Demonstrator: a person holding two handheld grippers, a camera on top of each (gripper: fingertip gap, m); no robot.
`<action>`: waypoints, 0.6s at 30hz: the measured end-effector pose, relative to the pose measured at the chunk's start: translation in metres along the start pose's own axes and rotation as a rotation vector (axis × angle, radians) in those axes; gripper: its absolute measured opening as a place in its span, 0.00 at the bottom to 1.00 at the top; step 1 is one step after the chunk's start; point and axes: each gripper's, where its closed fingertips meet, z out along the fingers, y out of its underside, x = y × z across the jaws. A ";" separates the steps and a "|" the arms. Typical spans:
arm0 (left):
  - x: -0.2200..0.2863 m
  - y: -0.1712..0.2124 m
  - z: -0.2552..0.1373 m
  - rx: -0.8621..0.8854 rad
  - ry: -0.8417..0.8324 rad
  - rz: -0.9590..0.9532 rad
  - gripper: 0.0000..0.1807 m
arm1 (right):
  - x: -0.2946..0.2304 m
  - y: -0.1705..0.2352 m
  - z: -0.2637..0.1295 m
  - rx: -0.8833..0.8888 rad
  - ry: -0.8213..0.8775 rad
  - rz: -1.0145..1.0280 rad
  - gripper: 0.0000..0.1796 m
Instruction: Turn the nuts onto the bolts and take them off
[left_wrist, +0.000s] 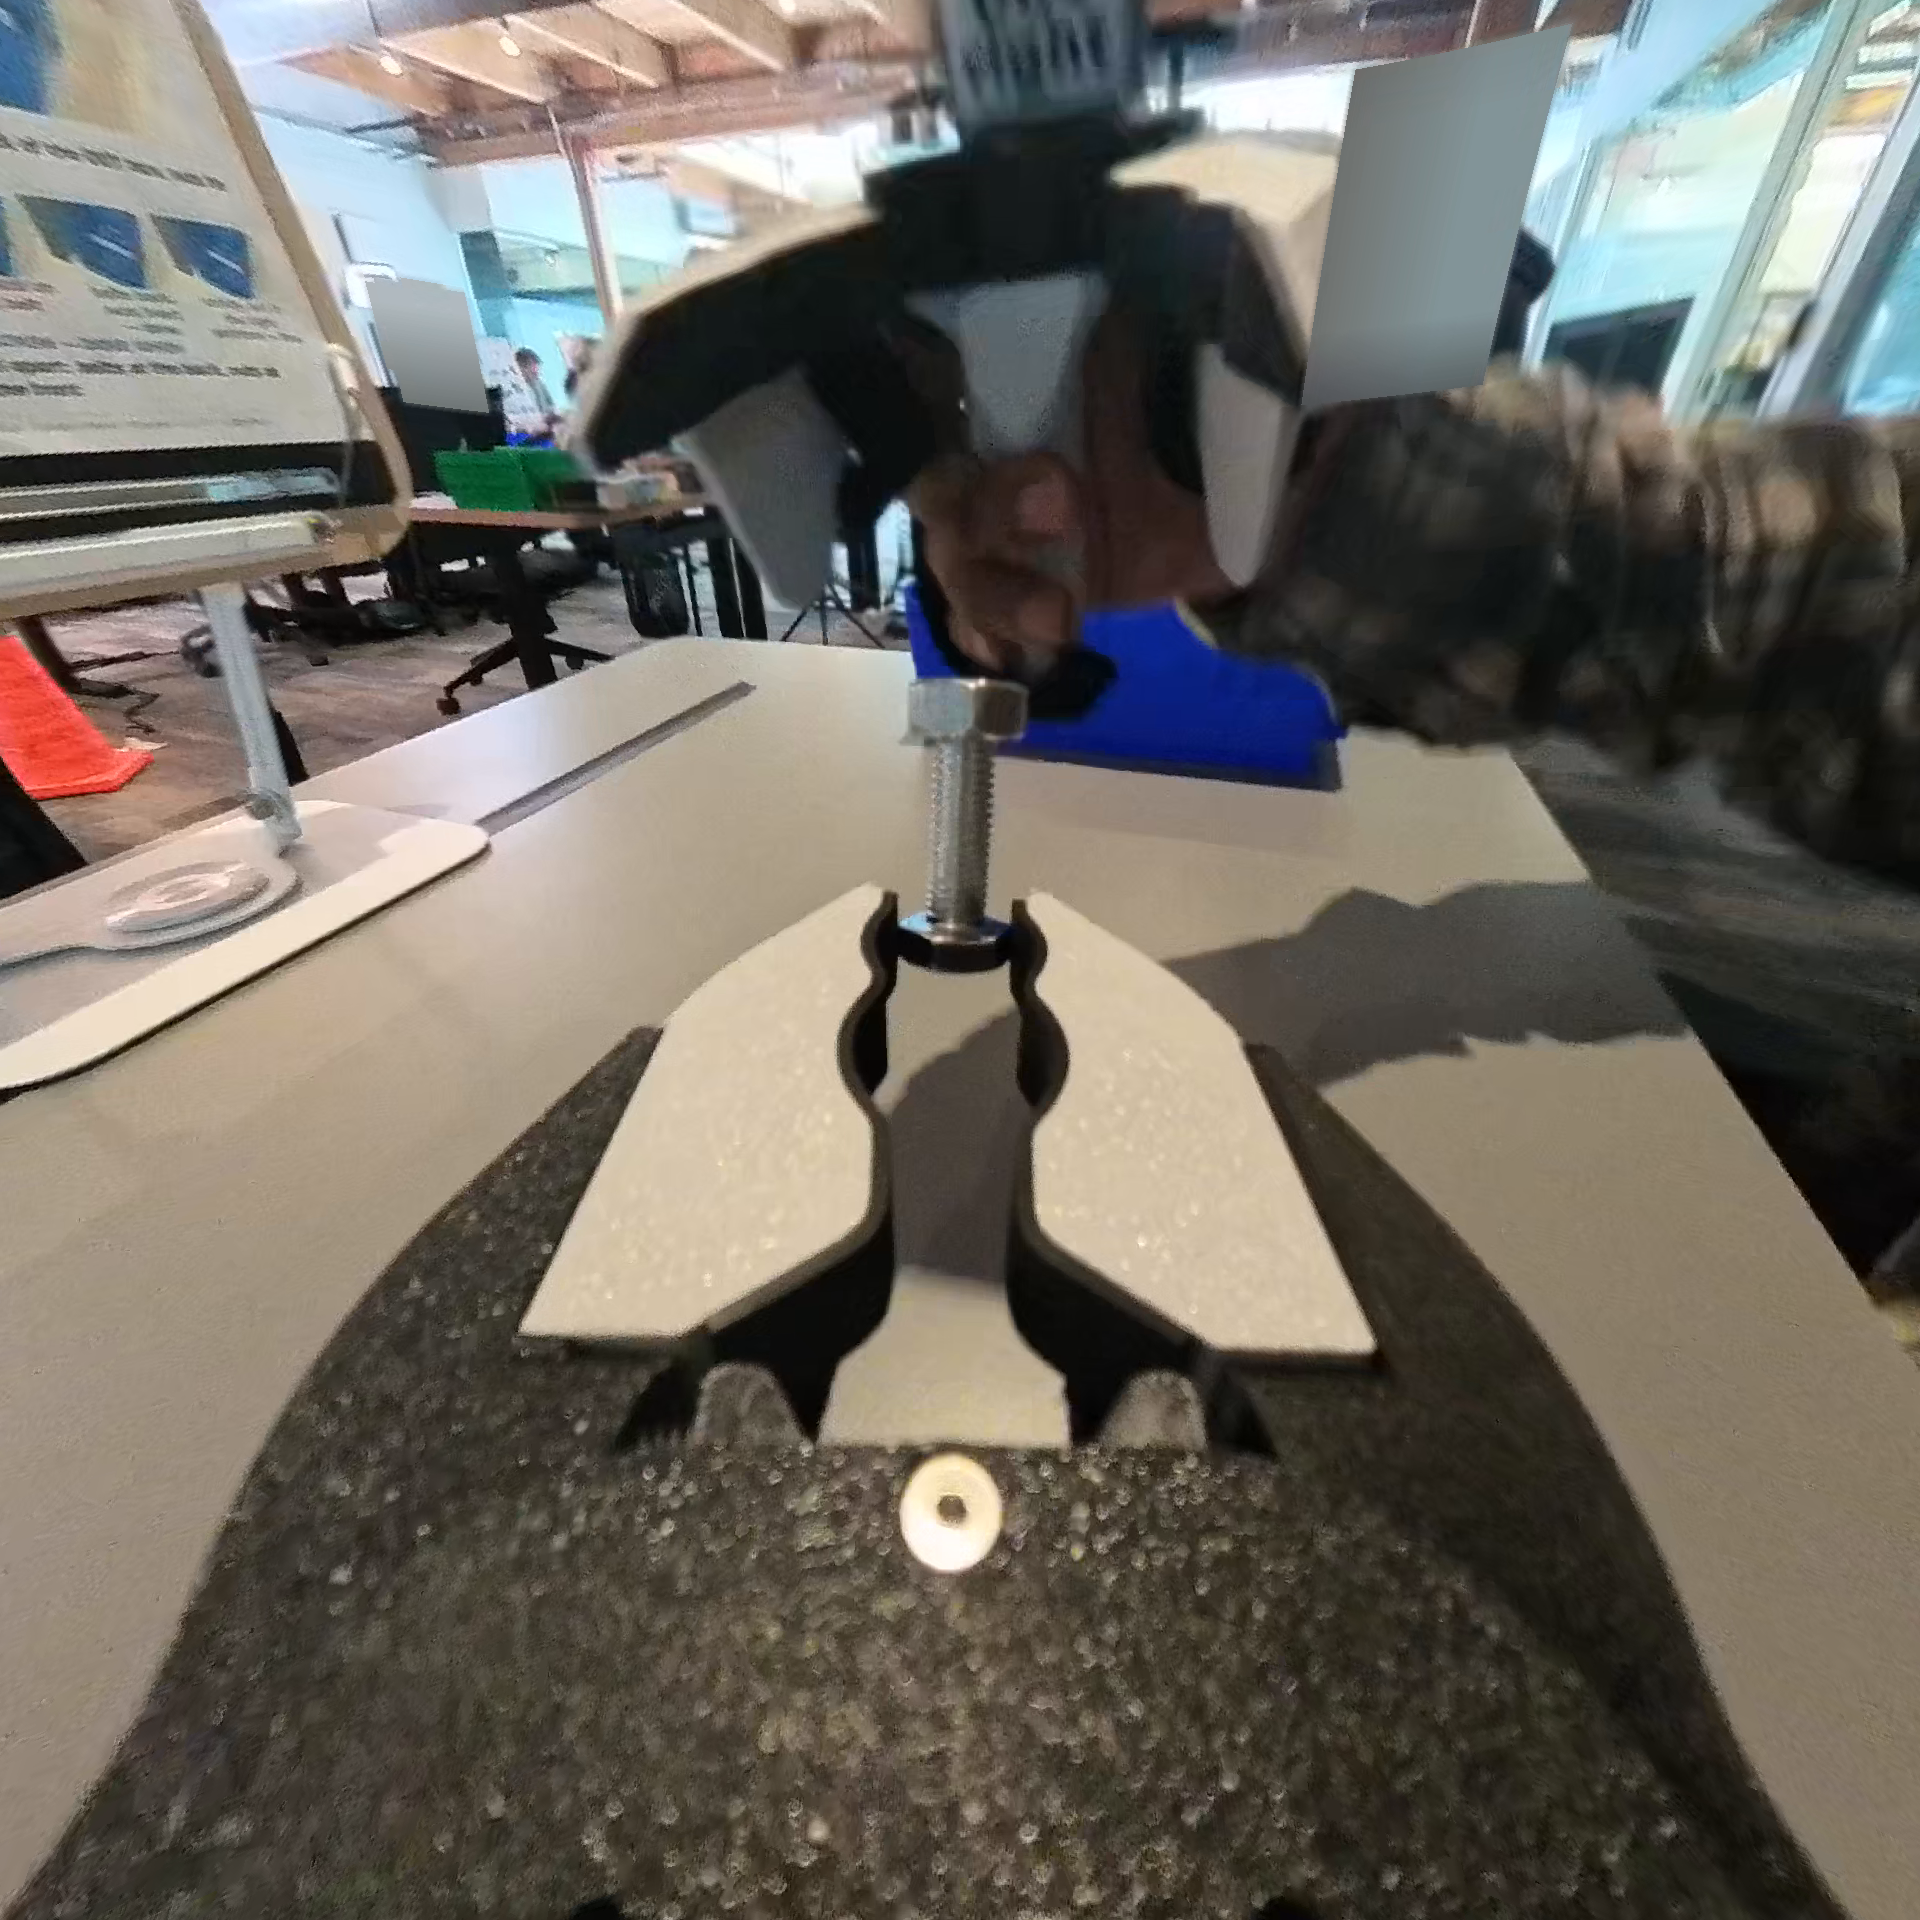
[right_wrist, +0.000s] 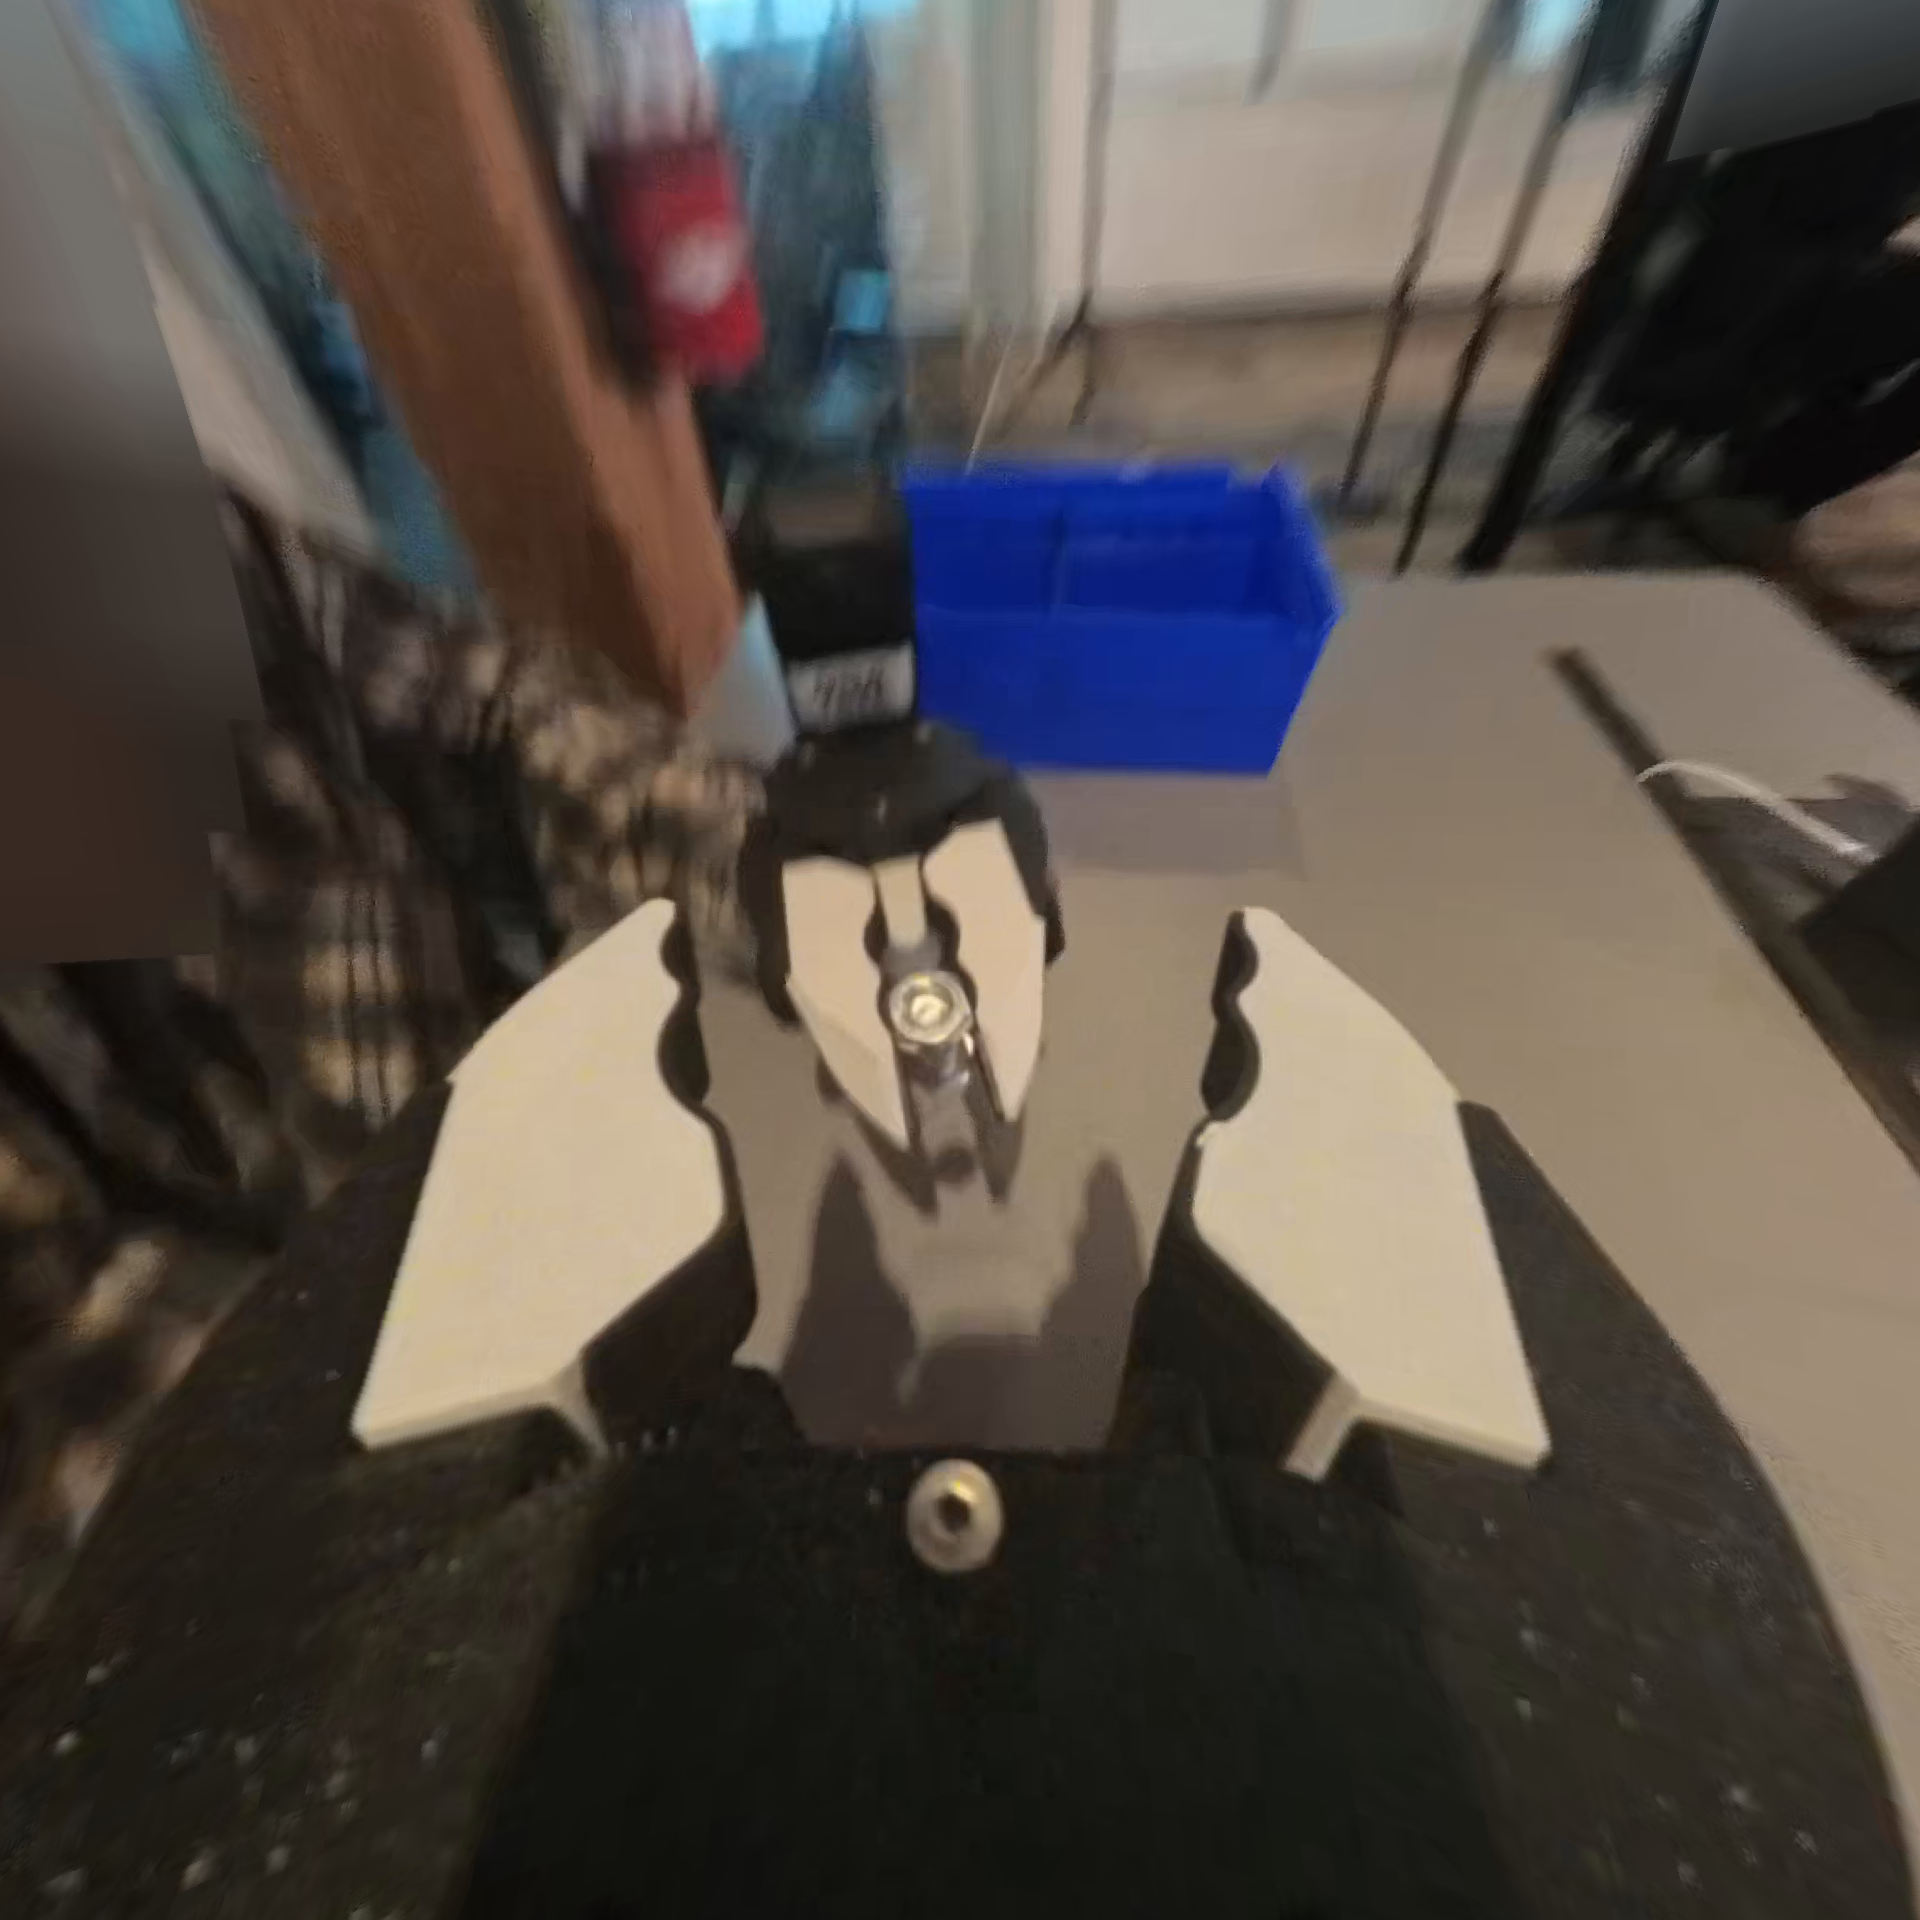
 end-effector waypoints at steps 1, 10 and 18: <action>-0.001 -0.003 -0.001 0.019 -0.003 -0.015 0.11 | 0.004 -0.007 -0.007 0.141 0.065 0.060 0.52; 0.009 -0.015 -0.001 0.117 0.024 -0.040 0.11 | 0.010 0.010 -0.014 0.504 0.472 0.200 0.72; 0.018 -0.026 -0.002 0.165 0.054 -0.032 0.11 | 0.020 0.019 -0.008 0.459 0.465 0.190 0.71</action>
